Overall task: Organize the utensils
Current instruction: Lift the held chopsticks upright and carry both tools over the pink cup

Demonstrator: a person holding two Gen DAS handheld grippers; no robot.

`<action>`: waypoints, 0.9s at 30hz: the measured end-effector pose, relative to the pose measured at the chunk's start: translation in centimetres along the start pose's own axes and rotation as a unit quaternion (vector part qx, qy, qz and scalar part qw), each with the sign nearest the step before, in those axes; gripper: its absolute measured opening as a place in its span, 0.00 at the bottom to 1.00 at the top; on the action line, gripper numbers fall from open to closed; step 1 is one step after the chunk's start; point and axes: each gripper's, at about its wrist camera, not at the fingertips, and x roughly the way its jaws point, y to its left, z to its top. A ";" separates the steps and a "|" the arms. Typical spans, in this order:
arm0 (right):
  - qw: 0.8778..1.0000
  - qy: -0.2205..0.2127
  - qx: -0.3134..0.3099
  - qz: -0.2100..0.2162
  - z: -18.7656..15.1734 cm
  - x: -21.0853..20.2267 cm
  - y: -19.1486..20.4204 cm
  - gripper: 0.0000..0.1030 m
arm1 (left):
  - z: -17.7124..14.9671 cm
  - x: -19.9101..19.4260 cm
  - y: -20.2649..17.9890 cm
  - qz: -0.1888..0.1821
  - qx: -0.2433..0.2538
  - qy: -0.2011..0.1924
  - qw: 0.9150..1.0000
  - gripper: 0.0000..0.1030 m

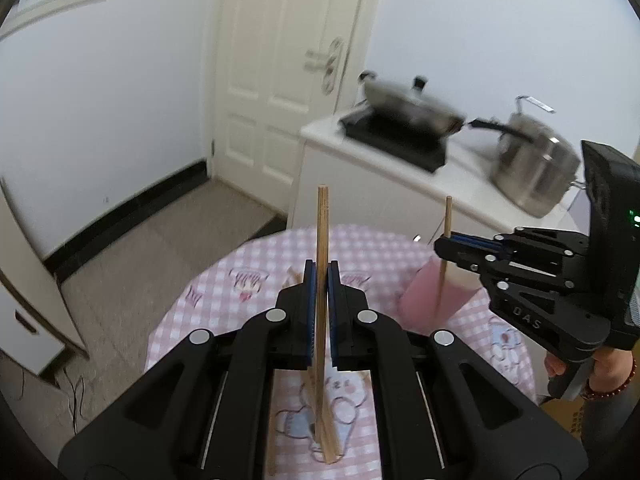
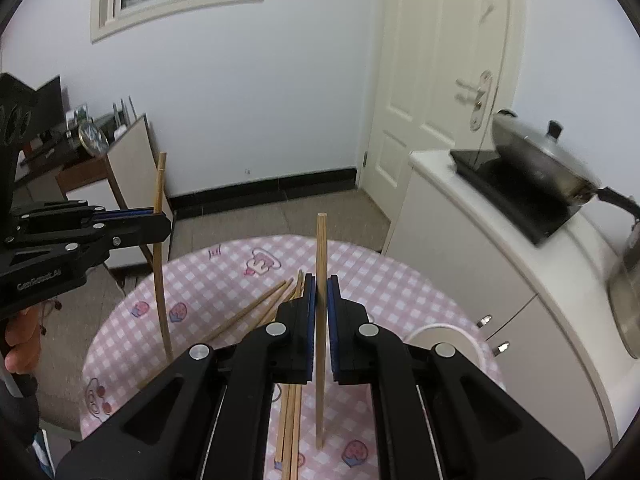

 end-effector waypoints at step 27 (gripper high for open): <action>0.967 -0.210 0.102 -0.104 -0.6 -7.3 -9.6 0.04 | 6.3 4.4 -11.0 -0.074 -0.062 -0.161 0.982 0.05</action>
